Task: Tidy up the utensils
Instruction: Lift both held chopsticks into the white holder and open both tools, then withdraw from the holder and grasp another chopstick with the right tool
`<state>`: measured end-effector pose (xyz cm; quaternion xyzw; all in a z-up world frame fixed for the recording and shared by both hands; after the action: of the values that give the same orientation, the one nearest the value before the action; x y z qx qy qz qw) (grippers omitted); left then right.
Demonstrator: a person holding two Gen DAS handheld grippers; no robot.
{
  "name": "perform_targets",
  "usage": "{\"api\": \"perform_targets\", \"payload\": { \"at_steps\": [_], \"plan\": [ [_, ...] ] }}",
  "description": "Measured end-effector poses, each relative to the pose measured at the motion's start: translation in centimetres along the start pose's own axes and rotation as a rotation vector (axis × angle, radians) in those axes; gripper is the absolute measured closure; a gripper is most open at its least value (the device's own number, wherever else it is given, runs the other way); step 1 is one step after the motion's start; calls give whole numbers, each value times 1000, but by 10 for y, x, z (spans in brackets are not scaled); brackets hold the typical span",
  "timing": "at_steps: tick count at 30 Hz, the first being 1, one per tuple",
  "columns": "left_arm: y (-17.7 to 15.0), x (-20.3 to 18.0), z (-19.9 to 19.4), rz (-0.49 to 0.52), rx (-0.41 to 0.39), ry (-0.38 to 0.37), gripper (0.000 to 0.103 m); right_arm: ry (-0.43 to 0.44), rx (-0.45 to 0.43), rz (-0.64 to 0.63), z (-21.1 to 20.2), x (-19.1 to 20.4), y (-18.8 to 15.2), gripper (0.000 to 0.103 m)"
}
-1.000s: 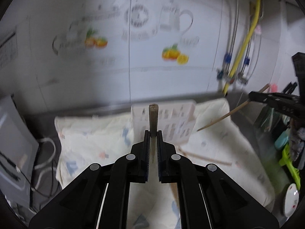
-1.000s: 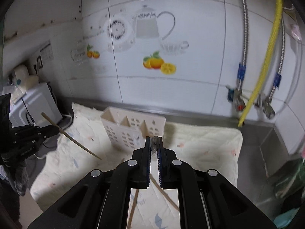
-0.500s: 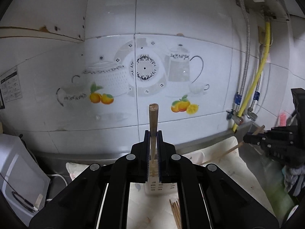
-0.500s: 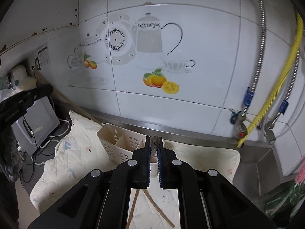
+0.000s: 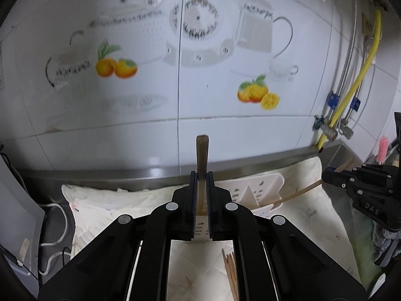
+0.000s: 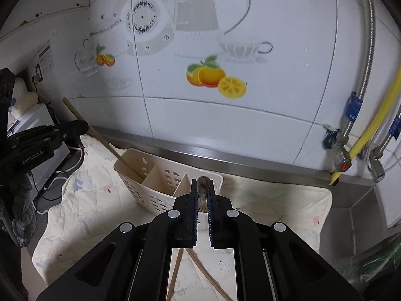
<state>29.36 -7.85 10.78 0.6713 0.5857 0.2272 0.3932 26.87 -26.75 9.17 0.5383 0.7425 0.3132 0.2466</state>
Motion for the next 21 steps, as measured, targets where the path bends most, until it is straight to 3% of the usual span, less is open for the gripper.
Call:
{"api": "perform_targets", "payload": {
  "at_steps": [6,10,12,15,21],
  "plan": [
    [-9,8,9,-13,22,4,96,-5,-11,6,4,-1,-2,95],
    [-7,8,2,-4,7,10,94,-26,-52,15,-8,-6,2,87],
    [-4,7,-4,-3,-4,6,91,-35,-72,19,-16,-8,2,80],
    [-1,7,-19,1,-37,13,75,-48,-119,17,-37,-8,-1,74],
    [-12,8,-50,1,-76,11,69,-41,-157,-8,-63,-1,-38,71]
  ]
}}
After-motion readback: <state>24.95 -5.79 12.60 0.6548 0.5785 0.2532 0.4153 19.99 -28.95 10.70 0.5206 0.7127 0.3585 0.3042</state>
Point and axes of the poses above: each gripper's, at about its wrist camera, not at the fingertips, and z roughly the way its jaws point, x to its left, y to its top, the point moved 7 cm from there along z, roughly the way its jaws point, and after that the axes turned 6 degrees about -z, right-handed, at the moved point
